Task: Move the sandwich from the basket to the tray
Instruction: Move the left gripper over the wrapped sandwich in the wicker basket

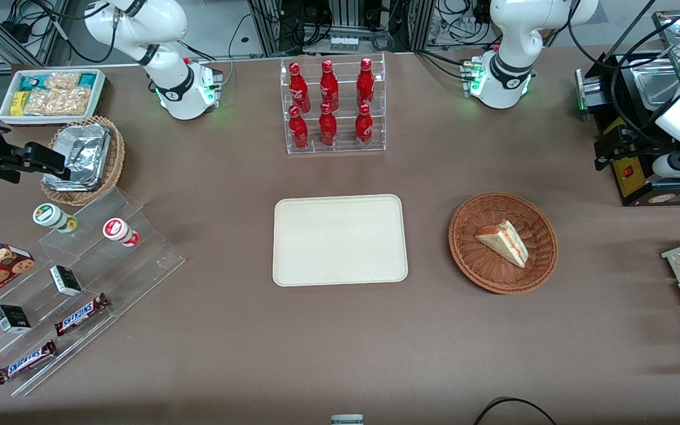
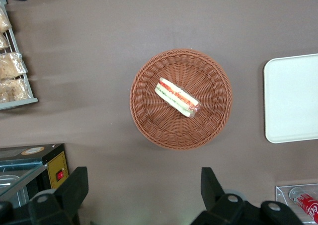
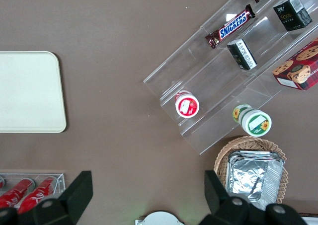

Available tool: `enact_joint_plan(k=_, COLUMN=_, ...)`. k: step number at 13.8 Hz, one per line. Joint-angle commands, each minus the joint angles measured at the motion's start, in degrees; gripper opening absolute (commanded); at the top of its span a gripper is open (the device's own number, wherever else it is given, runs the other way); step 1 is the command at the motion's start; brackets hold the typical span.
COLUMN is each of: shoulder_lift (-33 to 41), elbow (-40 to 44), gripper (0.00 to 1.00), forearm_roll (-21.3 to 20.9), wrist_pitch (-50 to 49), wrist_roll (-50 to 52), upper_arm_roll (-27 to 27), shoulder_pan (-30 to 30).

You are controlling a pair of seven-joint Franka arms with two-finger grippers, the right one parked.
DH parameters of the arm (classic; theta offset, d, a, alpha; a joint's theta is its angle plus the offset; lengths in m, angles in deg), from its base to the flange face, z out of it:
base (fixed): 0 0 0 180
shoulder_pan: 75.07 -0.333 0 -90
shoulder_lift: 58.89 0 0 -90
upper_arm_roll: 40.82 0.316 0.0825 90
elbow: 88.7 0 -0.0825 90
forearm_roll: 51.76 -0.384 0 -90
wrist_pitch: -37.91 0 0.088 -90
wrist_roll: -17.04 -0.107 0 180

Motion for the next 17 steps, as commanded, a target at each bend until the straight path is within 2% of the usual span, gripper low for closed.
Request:
enact_joint_plan(k=1, shoulder_lift=0.8, elbow=0.4, gripper=1.0, forearm_roll=0.0, wrist_pitch=-1.9, wrist_roll=0.0, upper_arm_roll=0.6, shoulder_pan=0.8)
enact_joint_plan(k=6, shoulder_lift=0.1, elbow=0.3, gripper=1.0, forearm_roll=0.5, wrist_pitch=-1.8, wrist_roll=0.3, upper_arm_roll=0.6, shoulder_pan=0.9)
enact_joint_plan(k=9, shoulder_lift=-2.9, elbow=-1.1, gripper=1.0, forearm_roll=0.5, wrist_pitch=0.9, wrist_roll=3.2, upper_arm_roll=0.2, shoulder_pan=1.7)
enact_joint_plan(k=13, shoulder_lift=-3.1, elbow=-12.2, gripper=1.0, forearm_roll=0.5, wrist_pitch=14.3, wrist_roll=10.1, upper_arm_roll=0.2, shoulder_pan=2.2)
enact_joint_plan(k=17, shoulder_lift=-3.2, elbow=-25.6, gripper=1.0, forearm_roll=0.6, wrist_pitch=32.5, wrist_roll=20.3, upper_arm_roll=0.2, shoulder_pan=2.7)
